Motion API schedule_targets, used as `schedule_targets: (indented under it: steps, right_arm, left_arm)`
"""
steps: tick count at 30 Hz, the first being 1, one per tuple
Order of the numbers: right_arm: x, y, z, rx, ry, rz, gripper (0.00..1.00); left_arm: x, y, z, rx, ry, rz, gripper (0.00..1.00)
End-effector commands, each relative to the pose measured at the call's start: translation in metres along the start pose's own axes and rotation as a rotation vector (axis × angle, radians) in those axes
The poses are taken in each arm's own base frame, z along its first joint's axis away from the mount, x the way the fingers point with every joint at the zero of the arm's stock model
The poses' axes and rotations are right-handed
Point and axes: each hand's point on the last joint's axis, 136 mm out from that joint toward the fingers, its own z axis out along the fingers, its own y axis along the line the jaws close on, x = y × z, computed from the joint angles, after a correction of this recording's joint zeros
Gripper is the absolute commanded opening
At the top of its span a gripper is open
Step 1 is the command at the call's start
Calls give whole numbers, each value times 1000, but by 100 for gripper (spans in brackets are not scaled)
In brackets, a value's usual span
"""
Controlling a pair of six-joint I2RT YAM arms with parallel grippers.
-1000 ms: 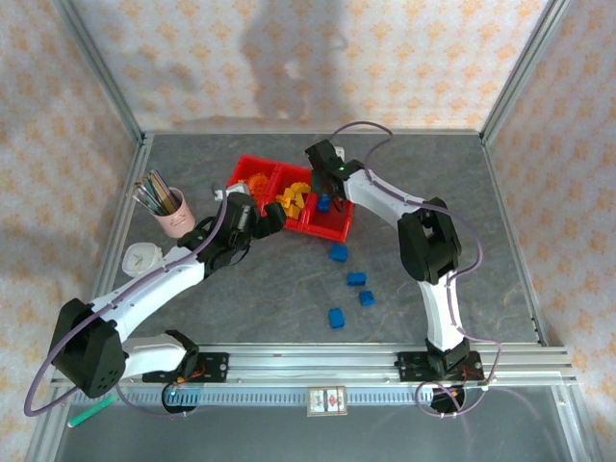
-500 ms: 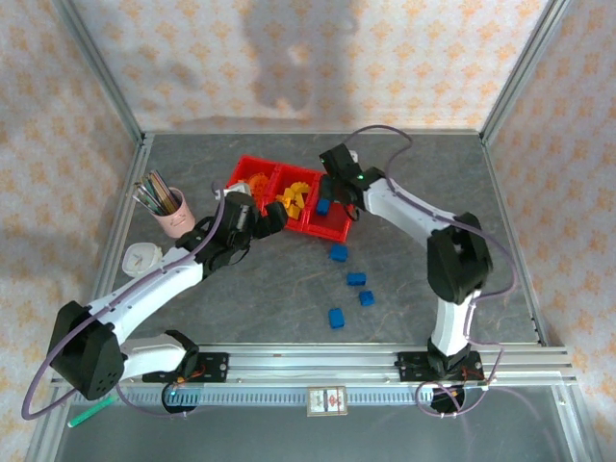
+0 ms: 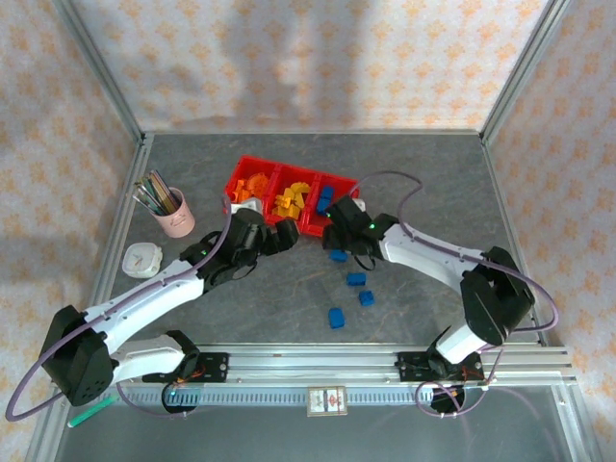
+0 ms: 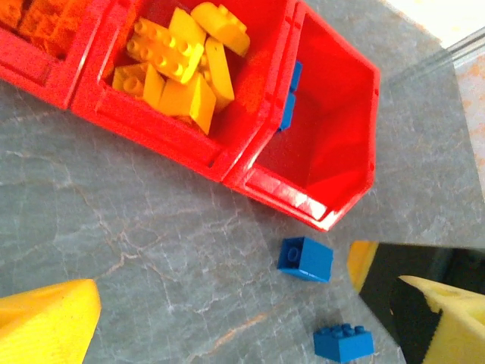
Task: Sort the legos into containers by color
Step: Pick up the lego from the center of the table.
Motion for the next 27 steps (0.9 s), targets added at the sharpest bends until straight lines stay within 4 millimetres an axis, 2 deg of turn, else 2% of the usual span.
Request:
schedule_targets:
  steps: [1,6,16,27]
  right_arm:
    - [9,-8,3,26,-18,66,73]
    - [15,-1,24,5,3,81,77]
    - [4,0,51,90,-15,109,81]
    - [-1,-6,65,162,-24,95,66]
  left_arm:
    - [2,4,0,-7,-33,-36,99]
    - [6,5,3,-8,-43,-50,99]
    - [4,12,5,-35,-65,-50,99]
    - [3,14,4,-46,-68,-38,99]
